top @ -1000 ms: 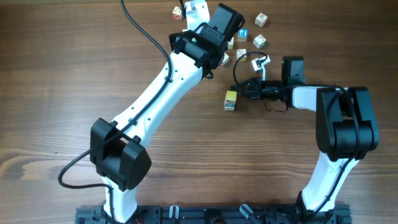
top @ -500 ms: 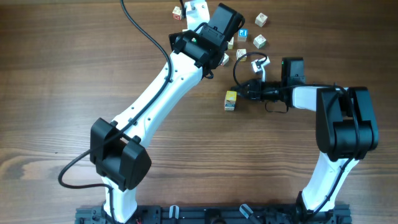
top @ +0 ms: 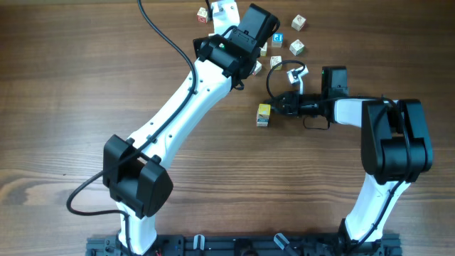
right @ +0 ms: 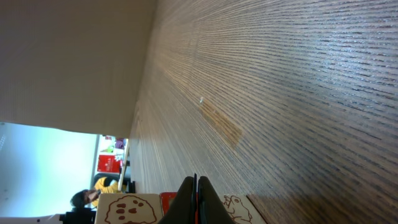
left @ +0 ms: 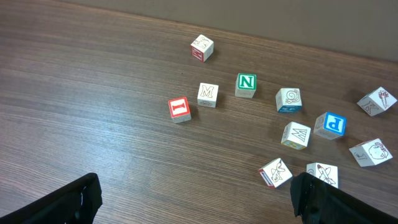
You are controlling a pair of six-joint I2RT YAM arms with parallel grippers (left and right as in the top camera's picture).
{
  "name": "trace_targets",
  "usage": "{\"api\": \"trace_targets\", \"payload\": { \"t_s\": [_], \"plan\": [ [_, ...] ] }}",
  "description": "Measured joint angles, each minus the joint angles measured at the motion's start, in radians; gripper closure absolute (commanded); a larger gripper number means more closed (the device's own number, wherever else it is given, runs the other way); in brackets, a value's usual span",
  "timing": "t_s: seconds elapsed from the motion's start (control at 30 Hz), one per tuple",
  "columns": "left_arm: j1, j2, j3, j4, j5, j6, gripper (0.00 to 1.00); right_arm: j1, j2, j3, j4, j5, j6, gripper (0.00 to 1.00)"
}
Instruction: Form a tower
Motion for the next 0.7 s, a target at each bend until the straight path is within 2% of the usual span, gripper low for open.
{"api": "trace_targets", "payload": {
  "t_s": [0.57, 0.7],
  "plan": [
    [0.000, 0.000, 0.000, 0.000, 0.000, 0.000, 0.00, 0.000, 0.000, 0.000, -0.003, -0.003, 0.001, 0.96],
    [0.000, 0.000, 0.000, 0.000, 0.000, 0.000, 0.00, 0.000, 0.000, 0.000, 0.046, 0.127, 0.114, 0.96]
  ]
}}
